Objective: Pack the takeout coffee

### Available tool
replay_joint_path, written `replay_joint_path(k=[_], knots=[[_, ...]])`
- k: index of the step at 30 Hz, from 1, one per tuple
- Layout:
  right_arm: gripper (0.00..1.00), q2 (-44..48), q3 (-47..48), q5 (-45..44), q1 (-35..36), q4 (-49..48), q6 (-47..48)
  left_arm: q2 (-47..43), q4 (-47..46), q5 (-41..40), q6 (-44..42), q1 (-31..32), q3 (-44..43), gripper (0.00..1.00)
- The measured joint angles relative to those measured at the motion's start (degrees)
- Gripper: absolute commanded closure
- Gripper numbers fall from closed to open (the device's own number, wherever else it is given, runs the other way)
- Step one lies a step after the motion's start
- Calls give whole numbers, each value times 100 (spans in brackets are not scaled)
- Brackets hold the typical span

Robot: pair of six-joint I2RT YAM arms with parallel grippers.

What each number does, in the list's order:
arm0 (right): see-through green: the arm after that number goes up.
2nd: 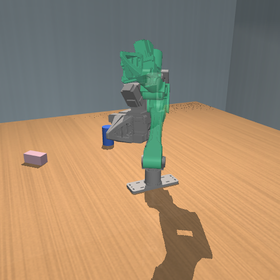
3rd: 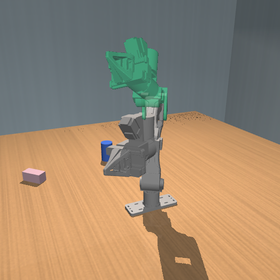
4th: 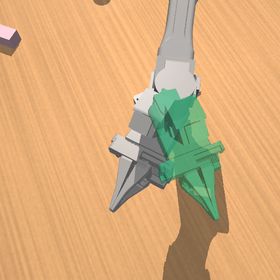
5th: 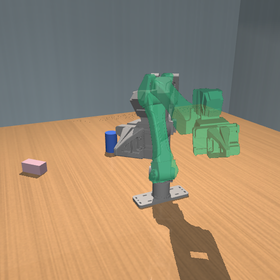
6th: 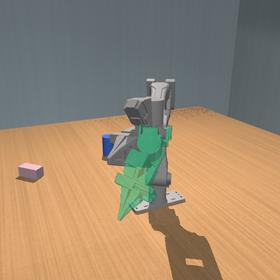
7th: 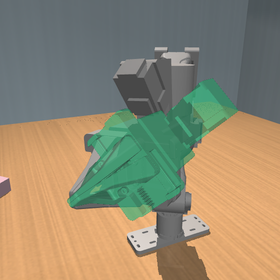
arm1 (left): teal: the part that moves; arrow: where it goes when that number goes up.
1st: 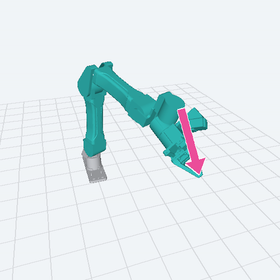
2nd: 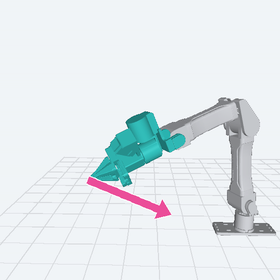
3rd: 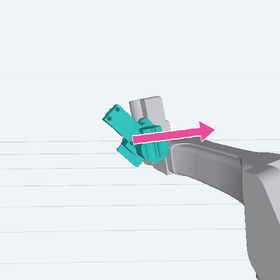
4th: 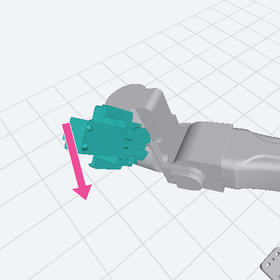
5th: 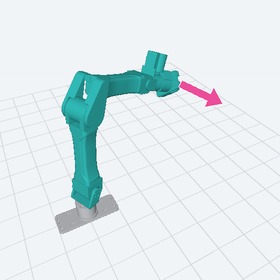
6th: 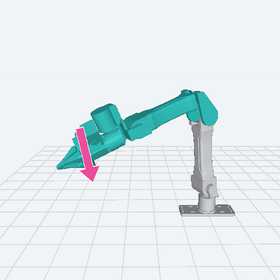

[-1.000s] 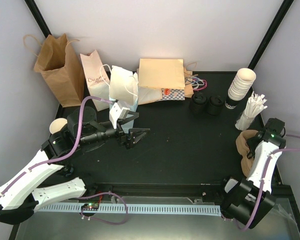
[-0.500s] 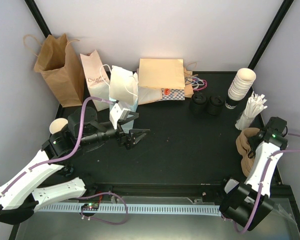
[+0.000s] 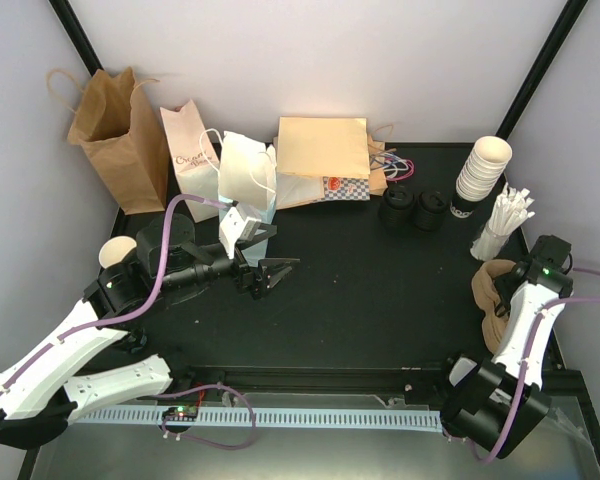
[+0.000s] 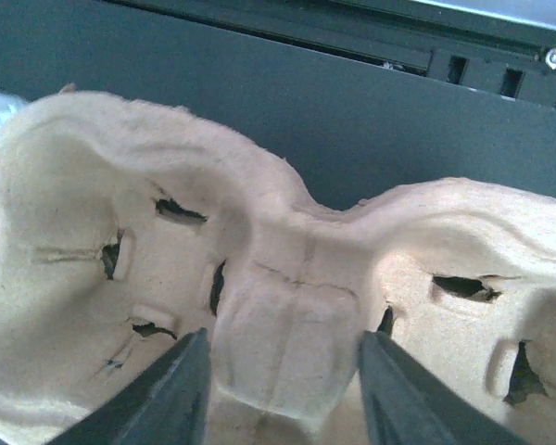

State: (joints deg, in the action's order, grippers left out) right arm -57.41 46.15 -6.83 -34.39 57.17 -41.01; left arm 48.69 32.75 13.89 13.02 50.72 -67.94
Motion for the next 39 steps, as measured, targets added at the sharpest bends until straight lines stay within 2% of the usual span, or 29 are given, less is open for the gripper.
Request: replay_joint_path(k=[6,8,22,23,24,26,27,28,34,37,39], knots=[[61,44,0,9,-4,-17,2,0,2,-17,-31,0,11,3],[68,48,0,11,-4,-17,0,0,4,-20,-37,0,17,3],[69,354,136,103,-2,118,0,-44,22,-35,-42,0,50,3],[67,354,149,103,-4,120,0,-46,24,-35,-42,0,50,3],[60,352,157,103,-2,120,0,-46,24,-35,-42,0,50,3],[26,348,164,107,-4,120,15,-48,24,-35,-42,0,50,3],[21,341,164,105,-4,122,22,-48,24,-35,-42,0,50,3],[20,330,164,94,-4,122,11,-48,24,-35,-42,0,50,3],[26,70,166,20,-2,107,28,-48,26,-35,-42,0,66,3],[42,-55,160,-13,-2,55,13,-59,26,-37,-42,0,68,3],[47,-103,160,-15,-2,11,-7,-70,24,-37,-42,0,70,3]])
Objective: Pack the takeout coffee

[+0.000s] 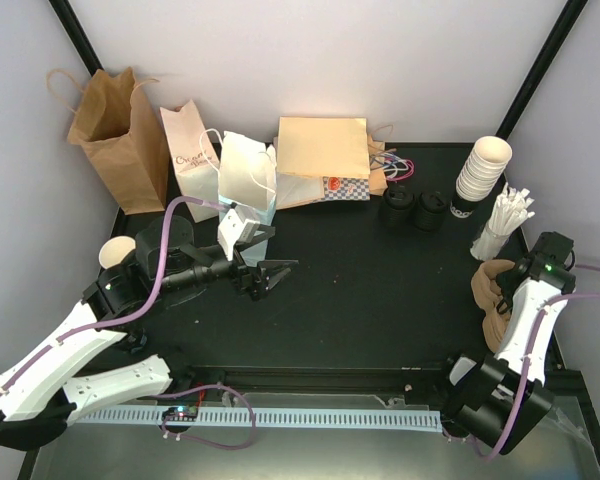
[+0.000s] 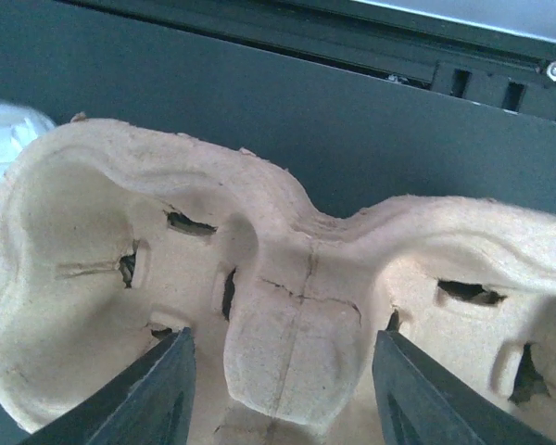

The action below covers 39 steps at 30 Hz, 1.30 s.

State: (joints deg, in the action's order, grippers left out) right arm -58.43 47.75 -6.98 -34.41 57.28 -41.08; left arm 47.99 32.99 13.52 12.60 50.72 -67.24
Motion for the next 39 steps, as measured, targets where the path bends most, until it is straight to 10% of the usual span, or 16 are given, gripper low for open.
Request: replay_joint_path(k=[16,26,39], knots=[[45,-85,-46,0,0,-103,63,0,0,0,0,0,2,3],[67,-173,-76,-39,-2,-105,55,-28,-13,2,2,0,70,3],[66,103,70,11,0,146,76,-129,-11,0,2,0,205,3]])
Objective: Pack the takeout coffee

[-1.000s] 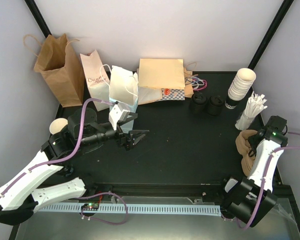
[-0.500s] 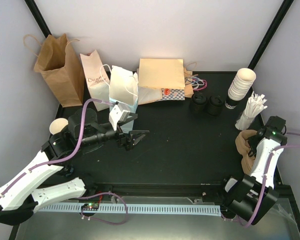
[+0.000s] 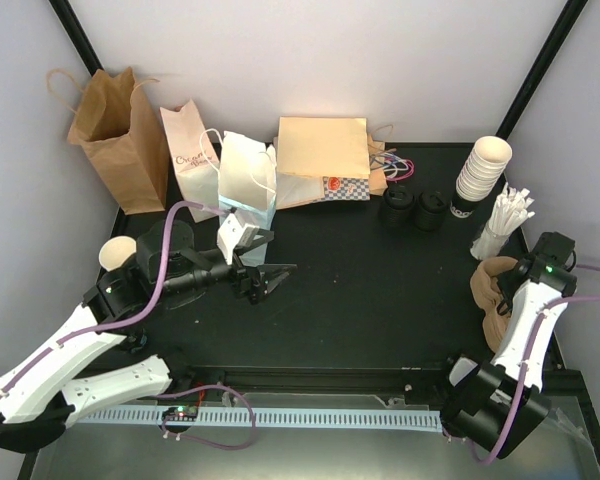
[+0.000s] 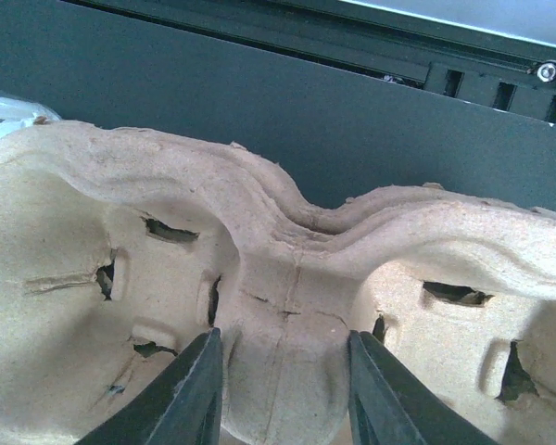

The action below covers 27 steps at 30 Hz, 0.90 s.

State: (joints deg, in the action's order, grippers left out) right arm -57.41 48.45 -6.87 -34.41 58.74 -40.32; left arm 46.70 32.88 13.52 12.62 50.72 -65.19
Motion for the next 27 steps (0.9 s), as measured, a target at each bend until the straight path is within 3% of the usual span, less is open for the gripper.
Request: replay_joint_path(k=[15,21,27], knots=[[65,280,210,-22,0,175,85,105,-313,234,247,20,245,4],[65,-13,153,-72,0,205,111,289,-466,341,367,162,245,4],[63,866,151,-238,0,151,125,321,-577,367,396,199,245,4]])
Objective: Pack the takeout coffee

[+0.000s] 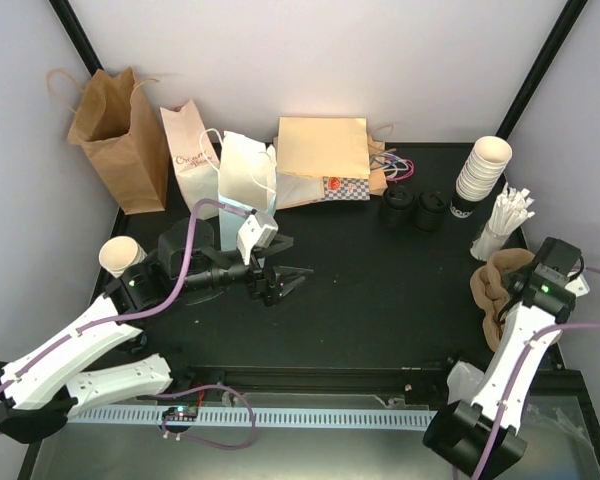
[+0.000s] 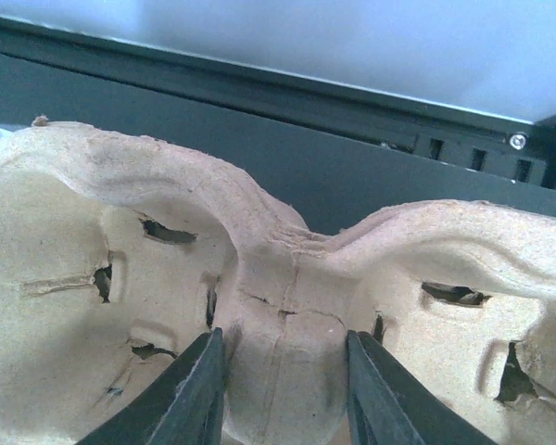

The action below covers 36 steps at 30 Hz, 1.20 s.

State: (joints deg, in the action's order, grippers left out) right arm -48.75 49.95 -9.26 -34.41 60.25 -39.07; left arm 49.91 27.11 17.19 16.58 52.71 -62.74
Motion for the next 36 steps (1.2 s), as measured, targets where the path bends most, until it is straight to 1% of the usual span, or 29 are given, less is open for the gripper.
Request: replay_joint_path(k=[4,9,12,17,20,23,27,32,36], knots=[[63,326,0,70,0,-44,2,98,-22,2,2,48,0,4],[64,24,44,240,0,48,4,146,-22,2,7,79,0,4],[65,22,129,393,0,179,31,146,-26,2,17,109,0,4],[68,350,376,1108,15,415,127,166,-114,0,81,179,0,4],[70,516,579,1523,208,612,133,234,-177,0,120,236,0,4],[71,592,754,1858,745,669,109,308,-234,-4,164,262,2,4],[71,387,898,2133,1965,619,-9,328,-326,-44,203,267,28,4],[68,-291,876,1987,3851,262,-184,378,-352,-151,251,267,37,4],[66,-861,474,1663,5226,-192,-234,350,-361,-245,284,267,85,4]])
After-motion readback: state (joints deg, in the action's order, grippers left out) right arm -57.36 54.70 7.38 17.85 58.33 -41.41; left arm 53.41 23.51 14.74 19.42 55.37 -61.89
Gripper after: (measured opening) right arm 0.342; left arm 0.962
